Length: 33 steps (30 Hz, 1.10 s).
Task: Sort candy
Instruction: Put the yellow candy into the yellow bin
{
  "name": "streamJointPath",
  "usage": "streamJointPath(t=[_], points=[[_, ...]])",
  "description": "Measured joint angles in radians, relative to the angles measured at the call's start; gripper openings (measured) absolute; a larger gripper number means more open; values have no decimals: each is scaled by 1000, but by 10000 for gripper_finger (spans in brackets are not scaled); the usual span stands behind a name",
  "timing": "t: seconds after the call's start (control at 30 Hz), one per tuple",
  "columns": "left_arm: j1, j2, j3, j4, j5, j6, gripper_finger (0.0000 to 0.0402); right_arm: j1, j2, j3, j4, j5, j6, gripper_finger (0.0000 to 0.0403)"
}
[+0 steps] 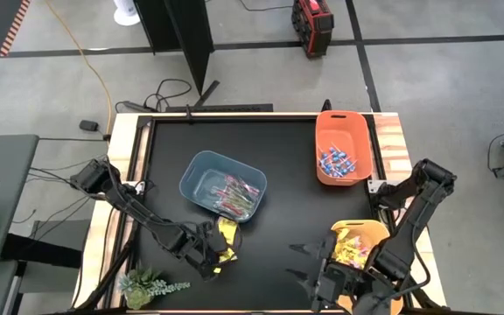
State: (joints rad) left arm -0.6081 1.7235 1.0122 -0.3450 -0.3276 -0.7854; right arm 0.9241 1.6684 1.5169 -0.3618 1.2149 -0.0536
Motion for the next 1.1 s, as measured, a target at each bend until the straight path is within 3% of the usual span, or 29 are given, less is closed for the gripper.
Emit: streamJointPath(t=[0.2,0.37,0.47,0.73,0.93,1.1], points=[[2,-14,78,100,-53,227,4,11,0,0,-3,22,-5,301],[59,-9,137,427,-70,559,2,33,0,0,4,45,-31,301],[118,-2,143,610,-31,670,1,39,0,0,5,48,-36,301],[263,124,185,778,140,666,1,56,0,0,14,120,-83,301],[310,323,388,807,248,673,1,73,-1,0,43,151,-113,301],[329,485,605,805,282,695,1,84,-1,0,62,154,-131,301]])
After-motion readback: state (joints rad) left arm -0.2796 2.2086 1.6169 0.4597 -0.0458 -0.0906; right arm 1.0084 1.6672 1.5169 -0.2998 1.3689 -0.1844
